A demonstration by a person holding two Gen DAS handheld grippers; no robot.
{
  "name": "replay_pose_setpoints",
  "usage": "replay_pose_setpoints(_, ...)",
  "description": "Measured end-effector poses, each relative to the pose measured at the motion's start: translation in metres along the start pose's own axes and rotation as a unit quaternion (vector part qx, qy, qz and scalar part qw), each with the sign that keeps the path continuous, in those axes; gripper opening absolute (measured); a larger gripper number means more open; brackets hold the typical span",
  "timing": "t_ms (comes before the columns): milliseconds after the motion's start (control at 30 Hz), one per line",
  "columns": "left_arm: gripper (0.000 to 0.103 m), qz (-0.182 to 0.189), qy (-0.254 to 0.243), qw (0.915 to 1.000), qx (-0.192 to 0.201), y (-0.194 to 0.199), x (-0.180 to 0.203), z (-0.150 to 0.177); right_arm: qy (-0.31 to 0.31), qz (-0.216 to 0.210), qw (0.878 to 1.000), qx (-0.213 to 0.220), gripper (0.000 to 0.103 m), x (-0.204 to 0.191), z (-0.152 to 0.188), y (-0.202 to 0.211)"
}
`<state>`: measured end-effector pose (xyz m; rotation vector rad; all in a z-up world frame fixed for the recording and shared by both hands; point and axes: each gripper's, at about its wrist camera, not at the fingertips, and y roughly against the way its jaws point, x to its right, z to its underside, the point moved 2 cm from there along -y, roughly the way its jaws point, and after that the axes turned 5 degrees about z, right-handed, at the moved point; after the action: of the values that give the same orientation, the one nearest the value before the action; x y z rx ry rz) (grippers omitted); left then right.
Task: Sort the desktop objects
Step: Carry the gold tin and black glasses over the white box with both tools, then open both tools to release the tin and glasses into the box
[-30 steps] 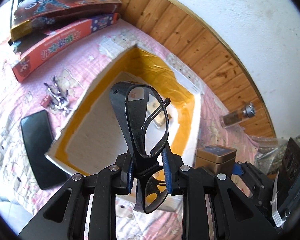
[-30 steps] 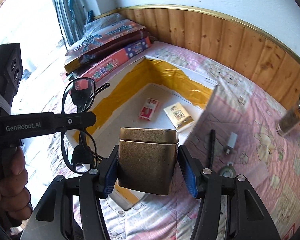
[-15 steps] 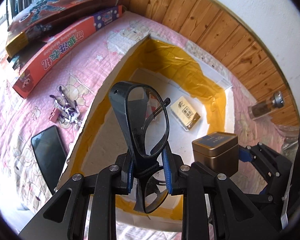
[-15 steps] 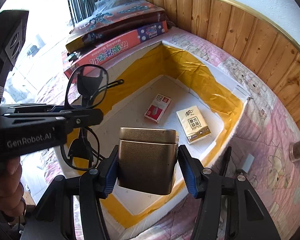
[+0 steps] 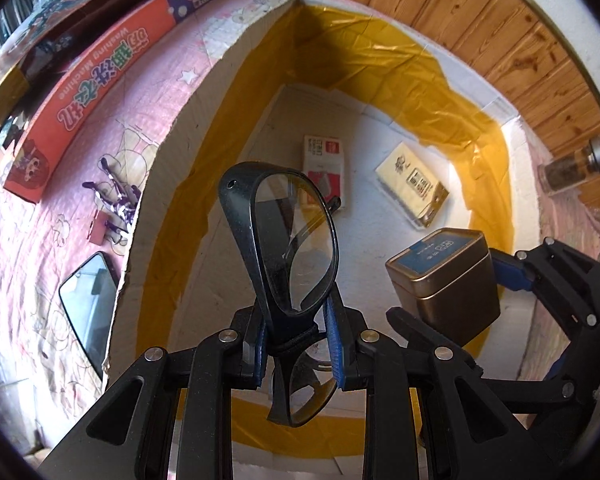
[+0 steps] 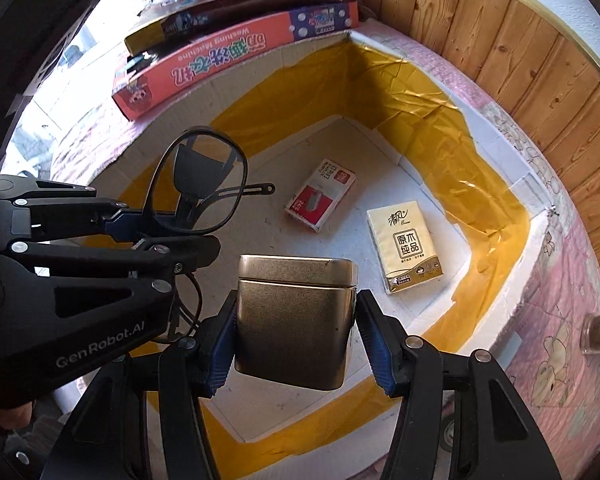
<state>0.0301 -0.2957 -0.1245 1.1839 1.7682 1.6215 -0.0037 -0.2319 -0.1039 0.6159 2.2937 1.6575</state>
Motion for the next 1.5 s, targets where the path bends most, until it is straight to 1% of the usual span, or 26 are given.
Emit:
replay_pose_setpoints(300,0.025,-0.027,-0.021,0.9987,-0.037,-0.020,-0.003,0.000,0.021,0.007,0.999,-0.034,0.058,-0.002,-0.005,-0.022)
replay_pose_setpoints(433,0.025,-0.034,-0.024,0.9982,-0.044,-0.023,-0.005,0.001,0.024,0.007,0.999,-0.044,0.058,-0.004,-0.007,-0.028)
replay_pose_setpoints(633,0.027,-0.033,-0.021,0.9981,-0.048,-0.021,-0.008,0.003,0.020,-0.001,0.998,-0.052,0.058,-0.003,-0.008,-0.033)
replay_pose_setpoints(700,0.028,-0.032,-0.017,0.9983,-0.046,-0.018,-0.009,0.004,0.015,-0.003,0.998,-0.054,0.058,-0.001,-0.007,-0.033)
replay_pose_setpoints(800,0.037,-0.036,-0.017,0.9985,-0.038,-0.011,-0.012,0.006,0.006,-0.005,0.999,-0.054,0.059,0.001,-0.007,-0.033)
replay_pose_setpoints(1133,0.037,-0.029,-0.011,0.9994,-0.017,0.017,-0.024,0.020,-0.001,-0.004,0.999,-0.042,0.059,0.000,-0.007,-0.017)
replay_pose_setpoints(1233,0.037,-0.026,-0.007,0.9996,-0.010,0.027,-0.030,0.018,-0.001,-0.003,0.999,-0.037,0.059,0.000,-0.006,-0.010)
replay_pose_setpoints(1367,0.037,-0.023,-0.006,0.9997,0.001,0.033,-0.026,0.012,-0.003,-0.003,1.000,-0.027,0.059,-0.006,-0.004,0.003)
replay_pose_setpoints(1500,0.037,-0.023,-0.008,0.9996,0.017,0.049,-0.025,0.023,-0.003,-0.001,1.000,-0.016,0.059,-0.012,-0.002,0.014)
